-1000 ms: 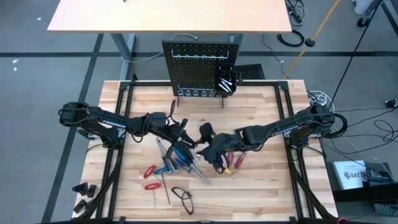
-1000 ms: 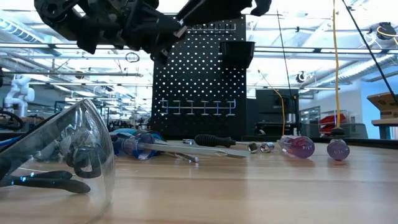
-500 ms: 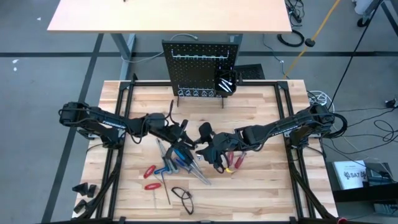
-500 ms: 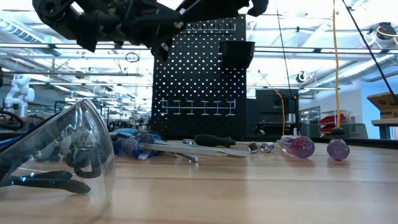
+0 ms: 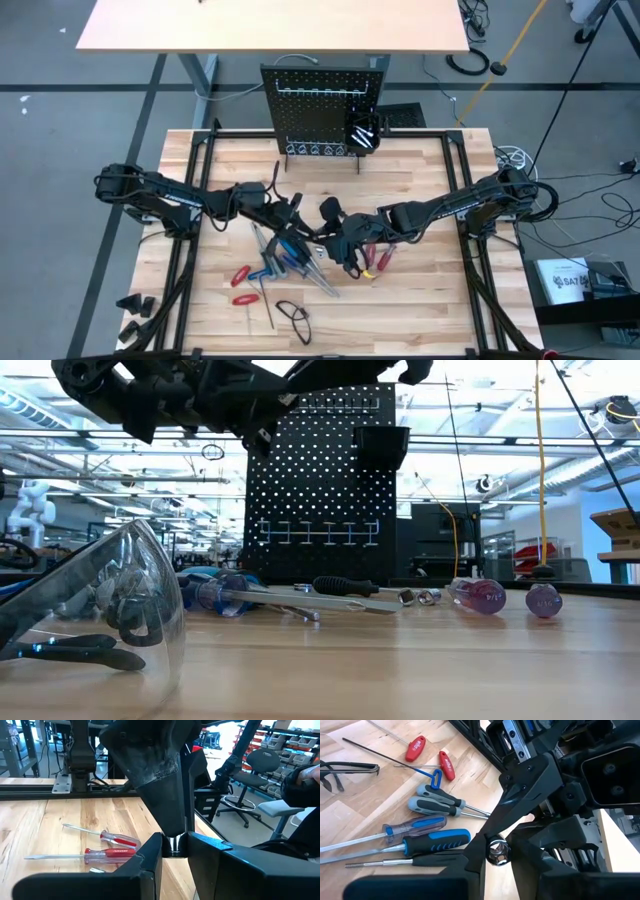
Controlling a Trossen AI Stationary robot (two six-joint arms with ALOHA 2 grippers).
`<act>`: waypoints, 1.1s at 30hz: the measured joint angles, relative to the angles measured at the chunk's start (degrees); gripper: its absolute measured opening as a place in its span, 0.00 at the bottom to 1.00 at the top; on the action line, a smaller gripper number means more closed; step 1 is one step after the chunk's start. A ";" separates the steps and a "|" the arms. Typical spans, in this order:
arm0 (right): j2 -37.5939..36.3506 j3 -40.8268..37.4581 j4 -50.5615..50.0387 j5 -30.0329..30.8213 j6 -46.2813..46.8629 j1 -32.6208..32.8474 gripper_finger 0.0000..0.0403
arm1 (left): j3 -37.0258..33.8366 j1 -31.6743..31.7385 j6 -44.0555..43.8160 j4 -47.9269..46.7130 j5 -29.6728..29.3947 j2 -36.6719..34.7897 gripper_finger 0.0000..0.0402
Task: Hang tools onto peg board
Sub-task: Put the socket into the black bin on the pegboard
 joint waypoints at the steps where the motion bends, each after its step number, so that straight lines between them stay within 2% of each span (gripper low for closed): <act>1: 0.00 0.00 0.00 0.11 0.00 0.00 0.14 | 0.00 0.01 0.00 -0.10 -0.01 0.01 0.18; 6: 0.01 -0.02 -0.04 1.42 0.06 0.01 0.14 | 0.04 0.03 0.00 -0.81 -0.18 0.00 0.24; 14: -1.67 -0.04 -2.51 13.22 1.93 1.17 0.15 | 0.08 3.06 0.31 -8.52 -0.24 -0.17 0.37; 19: -6.27 -0.04 -7.49 18.69 3.82 1.20 0.14 | 0.07 4.93 1.35 -13.98 -0.26 -0.17 0.38; 25: -13.69 -0.02 -8.27 27.38 5.94 -0.55 0.15 | 0.07 5.19 1.42 -14.84 -1.96 -0.17 0.38; 33: -21.07 -0.02 -6.96 28.19 9.48 -8.00 0.15 | 0.07 5.19 1.39 -14.71 -2.12 -0.17 0.38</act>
